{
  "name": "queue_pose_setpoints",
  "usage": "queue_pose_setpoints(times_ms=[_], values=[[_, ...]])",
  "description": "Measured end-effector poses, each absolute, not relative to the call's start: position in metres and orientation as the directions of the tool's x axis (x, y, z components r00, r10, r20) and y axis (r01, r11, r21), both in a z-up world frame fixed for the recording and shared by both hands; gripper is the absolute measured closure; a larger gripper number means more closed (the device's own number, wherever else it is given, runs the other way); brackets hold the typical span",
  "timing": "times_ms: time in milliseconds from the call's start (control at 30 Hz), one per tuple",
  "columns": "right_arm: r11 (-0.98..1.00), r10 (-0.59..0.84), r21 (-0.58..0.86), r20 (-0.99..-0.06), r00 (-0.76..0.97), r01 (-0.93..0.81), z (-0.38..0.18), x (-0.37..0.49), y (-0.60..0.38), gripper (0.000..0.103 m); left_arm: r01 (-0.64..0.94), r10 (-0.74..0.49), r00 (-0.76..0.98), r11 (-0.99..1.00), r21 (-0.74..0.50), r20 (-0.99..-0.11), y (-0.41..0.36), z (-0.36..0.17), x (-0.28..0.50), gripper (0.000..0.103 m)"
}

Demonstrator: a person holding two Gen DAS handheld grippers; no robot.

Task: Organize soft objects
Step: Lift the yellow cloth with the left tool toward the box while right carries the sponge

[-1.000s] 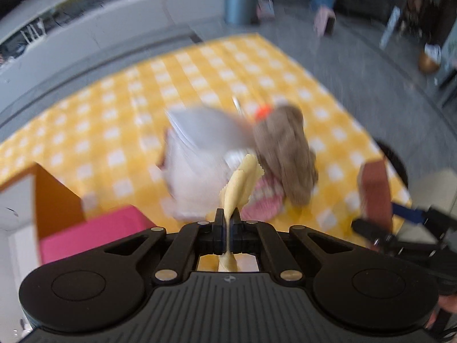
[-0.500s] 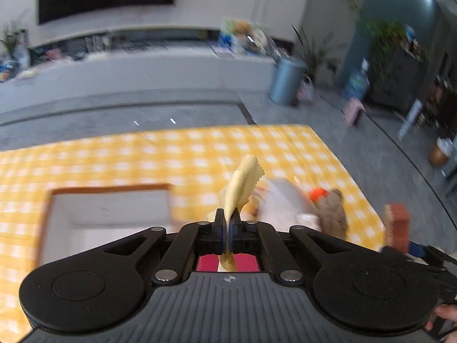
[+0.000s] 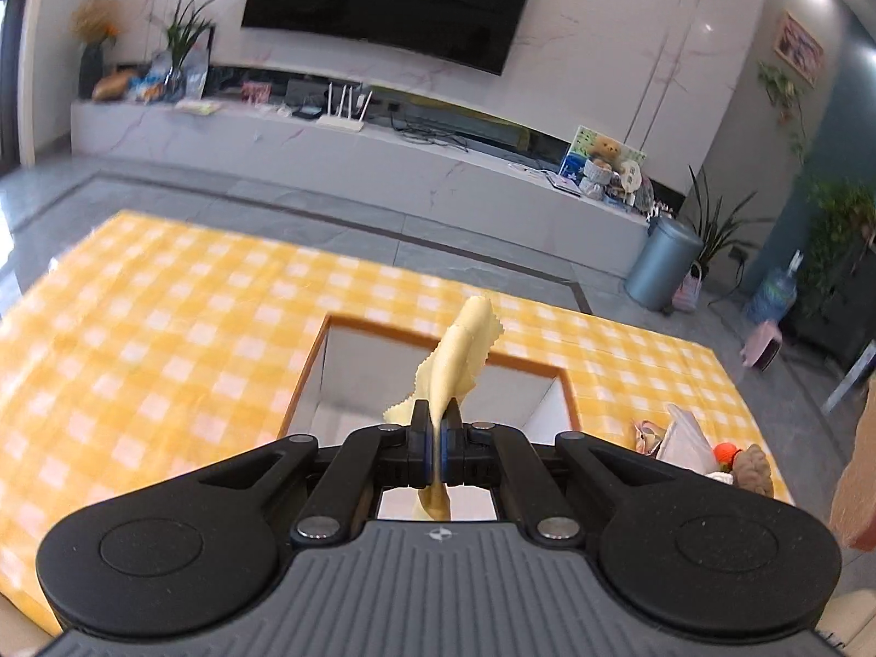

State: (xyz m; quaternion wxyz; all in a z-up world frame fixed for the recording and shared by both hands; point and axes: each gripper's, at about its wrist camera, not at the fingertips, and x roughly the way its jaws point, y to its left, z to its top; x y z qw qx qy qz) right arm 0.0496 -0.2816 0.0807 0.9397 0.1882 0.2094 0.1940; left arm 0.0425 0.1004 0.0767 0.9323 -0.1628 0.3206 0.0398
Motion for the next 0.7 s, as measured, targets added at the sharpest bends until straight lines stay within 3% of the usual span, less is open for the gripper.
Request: queue_pose_setpoints(times_ms=[167, 367, 533, 700], values=[[0.836, 0.514, 0.395, -0.323, 0.795, -0.38, 0.09, 0.047, -0.215, 0.027, -0.17, -0.084, 0.786, 0.923, -0.344, -0.612, 0.132, 0.066, 0.038, 0.1], [0.838, 0.545, 0.316, -0.418, 0.727, -0.446, 0.079, 0.063, -0.128, 0.027, -0.124, -0.115, 0.819, 0.921, -0.369, -0.562, 0.146, 0.06, 0.027, 0.1], [0.882, 0.471, 0.24, -0.469, 0.747, -0.405, 0.061, 0.08, -0.08, 0.027, -0.092, -0.165, 0.818, 0.908, -0.409, -0.551, 0.153, 0.051, 0.024, 0.1], [0.901, 0.408, 0.14, -0.593, 0.694, -0.41, 0.035, 0.1, -0.038, 0.027, -0.084, -0.199, 0.825, 0.883, -0.462, -0.529, 0.163, 0.048, 0.023, 0.1]])
